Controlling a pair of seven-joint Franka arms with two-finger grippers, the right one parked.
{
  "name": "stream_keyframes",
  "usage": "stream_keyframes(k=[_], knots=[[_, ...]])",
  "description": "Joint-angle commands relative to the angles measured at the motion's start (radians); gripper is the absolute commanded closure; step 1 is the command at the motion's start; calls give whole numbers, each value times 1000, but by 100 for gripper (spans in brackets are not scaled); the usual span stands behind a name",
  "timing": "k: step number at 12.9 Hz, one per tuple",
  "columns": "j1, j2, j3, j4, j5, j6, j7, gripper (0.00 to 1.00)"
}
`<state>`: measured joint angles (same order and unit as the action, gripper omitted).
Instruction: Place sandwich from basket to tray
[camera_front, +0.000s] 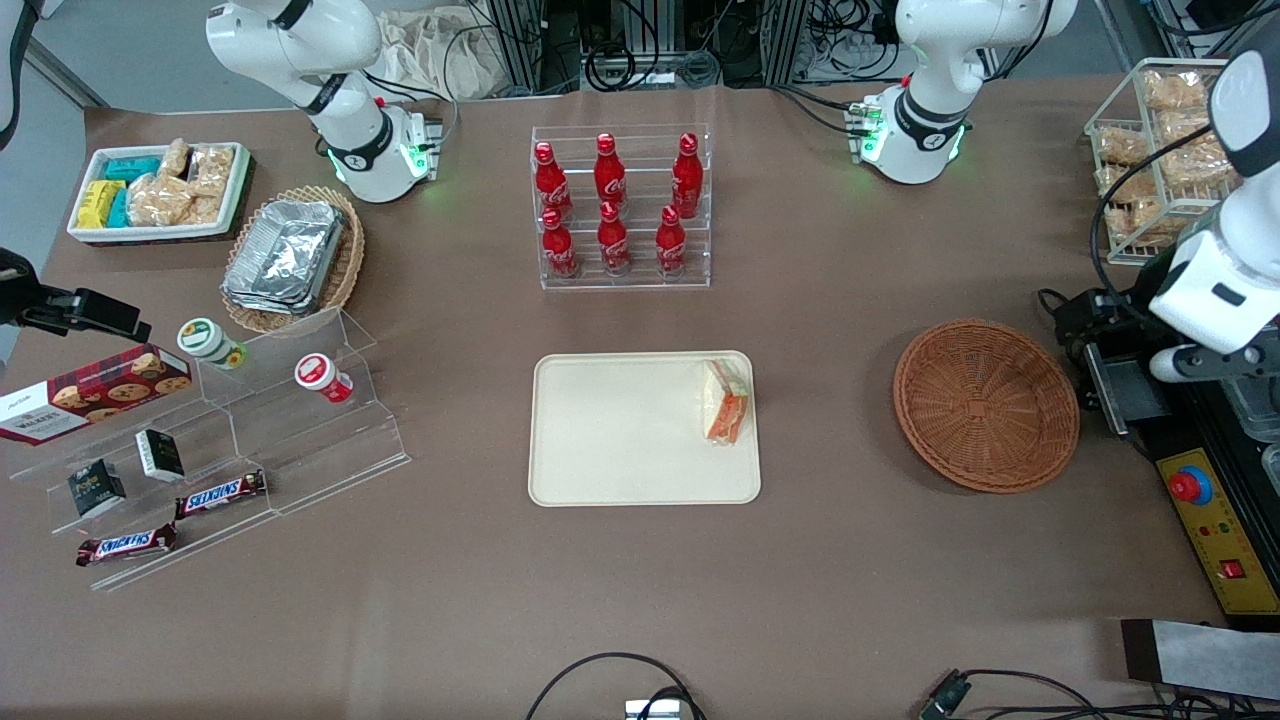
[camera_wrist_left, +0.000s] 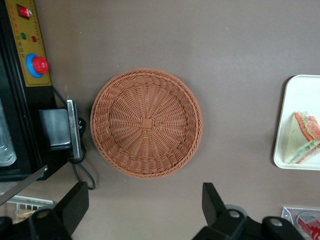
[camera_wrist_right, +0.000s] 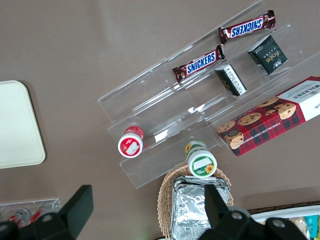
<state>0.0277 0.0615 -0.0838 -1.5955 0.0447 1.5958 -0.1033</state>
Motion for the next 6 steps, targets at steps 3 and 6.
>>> stream_keyframes(k=[3, 6], knots=[[-23, -91, 22, -18, -5, -49, 14, 0], [-22, -112, 21, 15, -8, -97, 14, 0]])
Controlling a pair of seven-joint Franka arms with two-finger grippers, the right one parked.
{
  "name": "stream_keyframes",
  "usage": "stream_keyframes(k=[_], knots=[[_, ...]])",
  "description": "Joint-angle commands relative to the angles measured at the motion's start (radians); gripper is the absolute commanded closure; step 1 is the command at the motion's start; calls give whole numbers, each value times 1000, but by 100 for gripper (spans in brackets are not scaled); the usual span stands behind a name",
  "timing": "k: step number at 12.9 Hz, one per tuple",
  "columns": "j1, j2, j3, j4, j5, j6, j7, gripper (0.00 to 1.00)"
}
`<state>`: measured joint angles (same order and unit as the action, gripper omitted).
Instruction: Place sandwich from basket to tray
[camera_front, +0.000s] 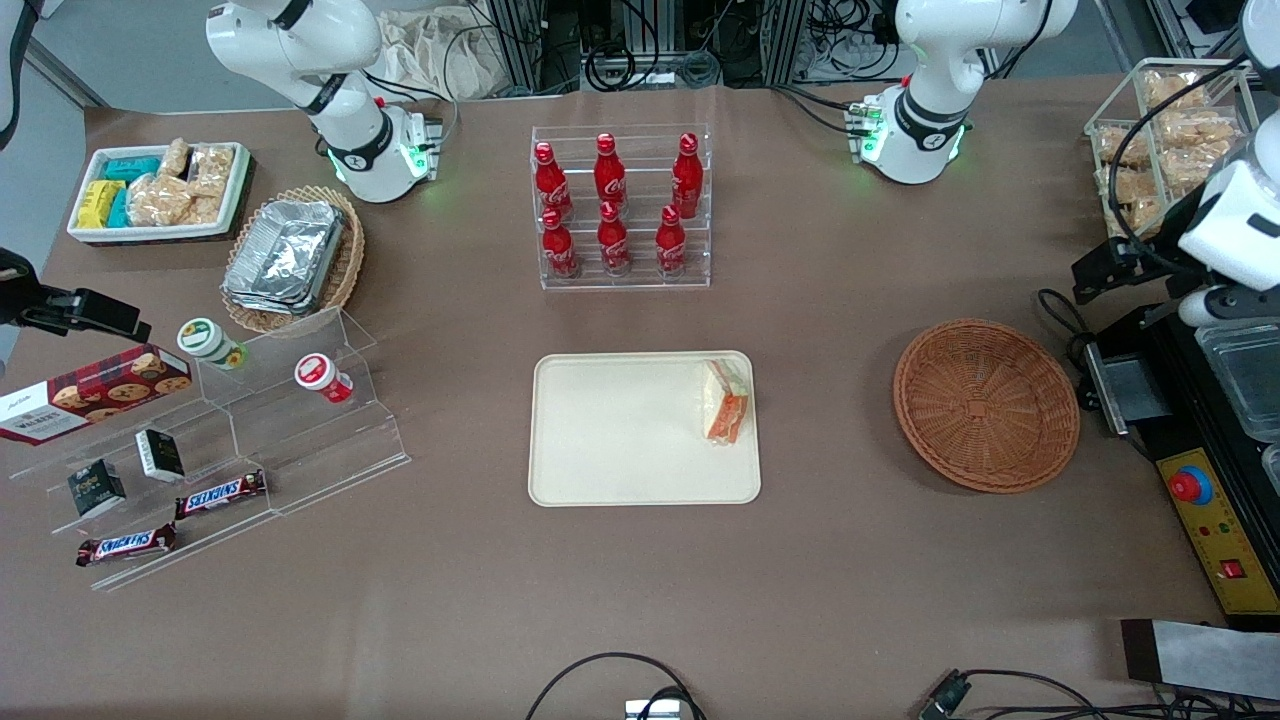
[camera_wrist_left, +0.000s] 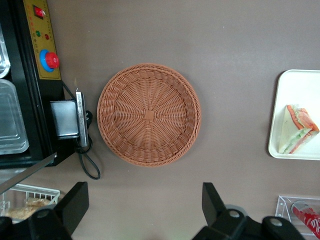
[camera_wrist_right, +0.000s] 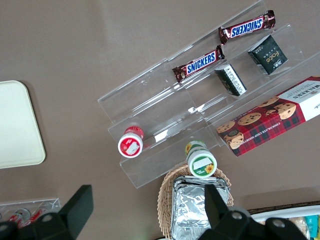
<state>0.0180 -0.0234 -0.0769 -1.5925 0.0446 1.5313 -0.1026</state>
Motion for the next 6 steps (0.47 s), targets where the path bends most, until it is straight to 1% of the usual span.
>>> stream_keyframes(k=[1, 3, 6], knots=[[-12, -27, 14, 17, -17, -33, 12, 0], [-12, -26, 14, 25, -37, -34, 9, 0], [-12, -21, 14, 25, -37, -36, 11, 0]])
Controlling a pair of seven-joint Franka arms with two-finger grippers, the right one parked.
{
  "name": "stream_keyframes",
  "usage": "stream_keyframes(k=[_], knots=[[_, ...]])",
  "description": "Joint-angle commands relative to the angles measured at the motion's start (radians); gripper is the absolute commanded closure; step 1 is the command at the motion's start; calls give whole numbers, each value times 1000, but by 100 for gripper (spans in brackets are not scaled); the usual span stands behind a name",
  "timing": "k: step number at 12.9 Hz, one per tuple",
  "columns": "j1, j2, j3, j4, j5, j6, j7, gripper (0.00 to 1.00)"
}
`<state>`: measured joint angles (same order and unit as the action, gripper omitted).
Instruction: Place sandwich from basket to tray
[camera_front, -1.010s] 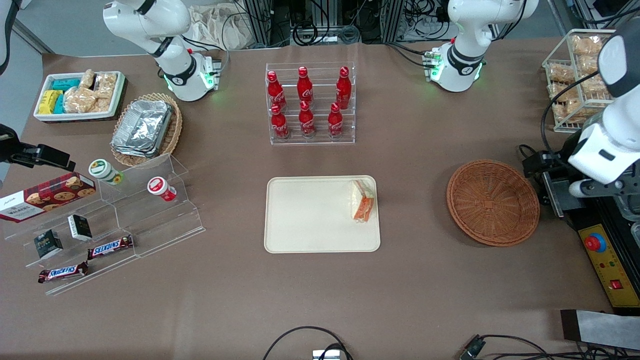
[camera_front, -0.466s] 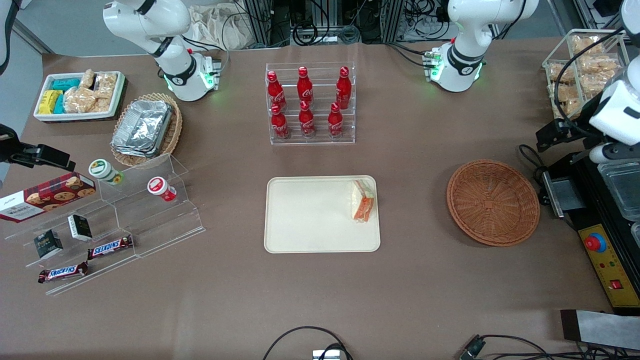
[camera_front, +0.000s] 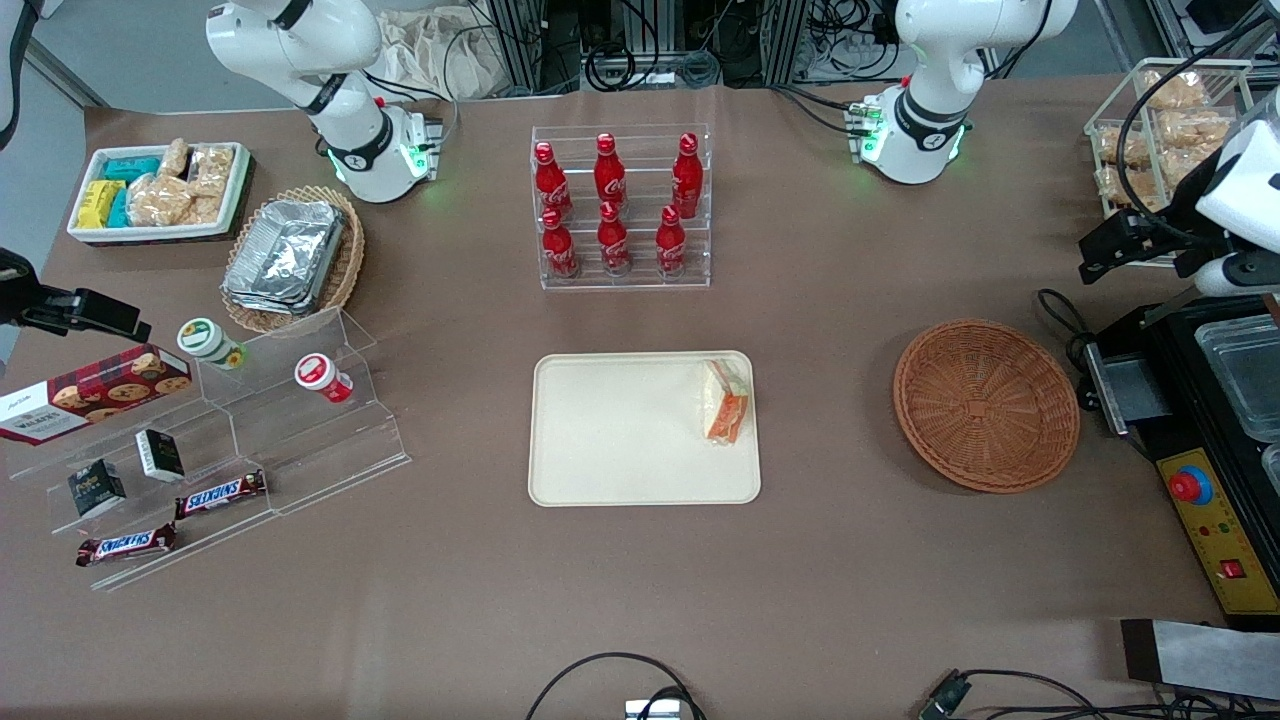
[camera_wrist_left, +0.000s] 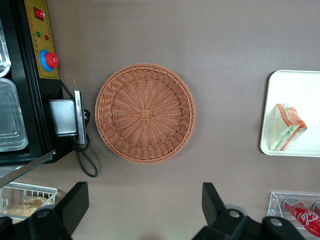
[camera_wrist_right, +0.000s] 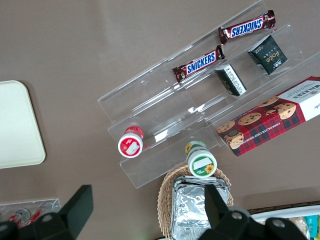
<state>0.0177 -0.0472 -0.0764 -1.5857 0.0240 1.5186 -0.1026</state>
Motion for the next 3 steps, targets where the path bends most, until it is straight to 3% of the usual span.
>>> stream_keyframes(k=[1, 3], knots=[[-12, 3, 14, 18, -16, -25, 11, 0], [-12, 3, 14, 18, -16, -25, 12, 0]])
